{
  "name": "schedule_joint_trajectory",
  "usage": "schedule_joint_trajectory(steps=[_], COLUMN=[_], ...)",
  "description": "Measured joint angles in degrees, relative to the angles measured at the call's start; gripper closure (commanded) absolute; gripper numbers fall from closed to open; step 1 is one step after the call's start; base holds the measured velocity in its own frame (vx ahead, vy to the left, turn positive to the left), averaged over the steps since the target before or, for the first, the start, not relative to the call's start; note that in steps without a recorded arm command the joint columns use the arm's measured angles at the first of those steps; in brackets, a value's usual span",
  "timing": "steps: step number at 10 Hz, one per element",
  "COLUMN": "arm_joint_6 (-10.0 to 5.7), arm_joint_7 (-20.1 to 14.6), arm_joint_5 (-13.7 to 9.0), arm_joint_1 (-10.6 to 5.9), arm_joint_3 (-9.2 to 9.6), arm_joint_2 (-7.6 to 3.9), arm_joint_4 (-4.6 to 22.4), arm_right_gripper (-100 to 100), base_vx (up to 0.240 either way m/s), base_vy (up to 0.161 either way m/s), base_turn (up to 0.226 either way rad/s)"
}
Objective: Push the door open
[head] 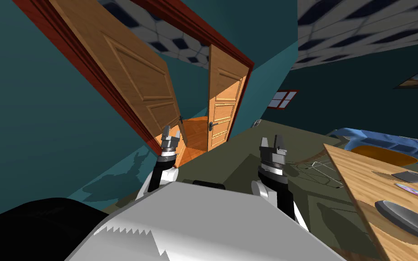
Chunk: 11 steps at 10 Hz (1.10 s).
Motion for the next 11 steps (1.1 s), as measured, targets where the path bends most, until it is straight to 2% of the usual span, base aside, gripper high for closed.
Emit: schedule_joint_trajectory(steps=[1,4,5,7,10,11], arm_joint_6=[-0.15,-0.18,-0.04,0.34,0.03,0.00], arm_joint_7=[-0.4,-1.9,-2.5,-3.7,-5.7,-6.4], arm_joint_5=[-0.3,-1.1,-1.5,-2.2,-3.4,-3.8], arm_joint_1=[-0.15,-2.22,-3.34,-4.51,-6.00,-7.13], arm_joint_3=[0.53,1.89,2.56,3.66,4.94,5.28], arm_joint_2=[-0.60,-2.46,-3.31,-4.75,-7.25,-8.12], arm_joint_4=[1.0,5.0,6.9,9.3,13.5,15.4], arm_right_gripper=[-100,-100,-100,-100,-100,-100], base_vx=[0.081,0.100,0.118,0.090,0.089,0.104], base_vy=[-0.009,-0.044,-0.027,-0.015,-0.016,-0.033], base_turn=[0.088,0.118,0.116,0.094,0.112,0.135])
